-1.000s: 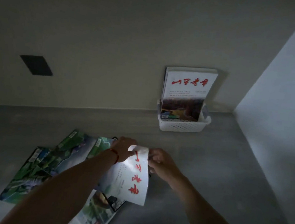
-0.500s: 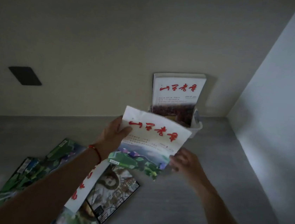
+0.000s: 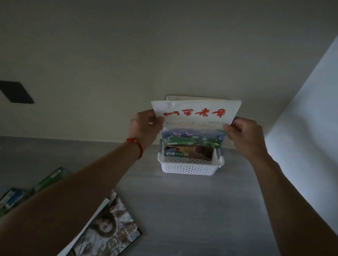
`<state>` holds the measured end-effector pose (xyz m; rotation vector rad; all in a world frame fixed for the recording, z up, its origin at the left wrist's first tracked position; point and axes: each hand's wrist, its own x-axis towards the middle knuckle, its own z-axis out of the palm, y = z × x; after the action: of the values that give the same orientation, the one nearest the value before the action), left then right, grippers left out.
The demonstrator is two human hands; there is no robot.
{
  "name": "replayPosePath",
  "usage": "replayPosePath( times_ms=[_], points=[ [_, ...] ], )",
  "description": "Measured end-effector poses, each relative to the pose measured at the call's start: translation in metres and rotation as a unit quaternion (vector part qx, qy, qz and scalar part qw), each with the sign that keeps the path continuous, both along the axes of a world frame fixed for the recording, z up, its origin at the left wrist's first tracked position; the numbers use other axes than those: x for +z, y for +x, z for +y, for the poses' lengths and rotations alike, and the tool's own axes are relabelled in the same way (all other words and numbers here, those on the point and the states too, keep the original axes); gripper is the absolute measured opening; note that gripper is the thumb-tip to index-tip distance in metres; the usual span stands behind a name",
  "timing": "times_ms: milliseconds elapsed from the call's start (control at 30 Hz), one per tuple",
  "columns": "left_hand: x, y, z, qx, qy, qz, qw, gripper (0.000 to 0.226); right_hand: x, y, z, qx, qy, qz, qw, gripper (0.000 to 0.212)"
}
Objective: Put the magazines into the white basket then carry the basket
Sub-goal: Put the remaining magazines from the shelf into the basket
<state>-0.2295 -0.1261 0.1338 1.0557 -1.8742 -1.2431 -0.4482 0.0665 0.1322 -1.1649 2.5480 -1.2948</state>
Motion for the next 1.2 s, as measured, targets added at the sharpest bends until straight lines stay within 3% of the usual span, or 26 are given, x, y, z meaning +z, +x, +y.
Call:
replayPosePath(
  times_ms=[300,500,733,900,1000,1100,1200],
  points=[
    [-0.061,-0.039,-0.011,0.076,0.106,-0.075,0.989,0.021,-0.076,-0.029,-0.029,-0.006,0.058,-0.026,0.998,0.026],
    [-0.074,-0.053,-0.012,0.063,0.098,-0.095,0.989,0.024,-0.094,-0.029,-0.044,-0.056,0.046,-0.105,0.992,0.026],
    [-0.080,-0.047,-0.010,0.003,0.103,-0.132,0.986,0.013,-0.096,-0.017,-0.032,0.088,-0.029,-0.288,0.953,0.057],
    [-0.095,0.014,0.005,-0.002,0.110,-0.095,0.989,0.043,-0.102,0.011,-0.010,0.089,-0.031,-0.292,0.952,0.049],
    [-0.111,0.083,0.017,-0.029,0.027,-0.150,0.988,0.041,-0.112,0.042,-0.001,0.088,-0.007,-0.253,0.963,0.033],
    [-0.129,0.162,0.023,-0.011,0.007,-0.215,0.976,0.037,-0.125,0.090,-0.001,0.113,0.040,-0.234,0.965,0.028],
    [-0.150,0.230,0.016,-0.051,-0.025,-0.325,0.944,0.040,-0.139,0.155,-0.011,0.182,0.095,-0.210,0.956,0.027]
  ],
)
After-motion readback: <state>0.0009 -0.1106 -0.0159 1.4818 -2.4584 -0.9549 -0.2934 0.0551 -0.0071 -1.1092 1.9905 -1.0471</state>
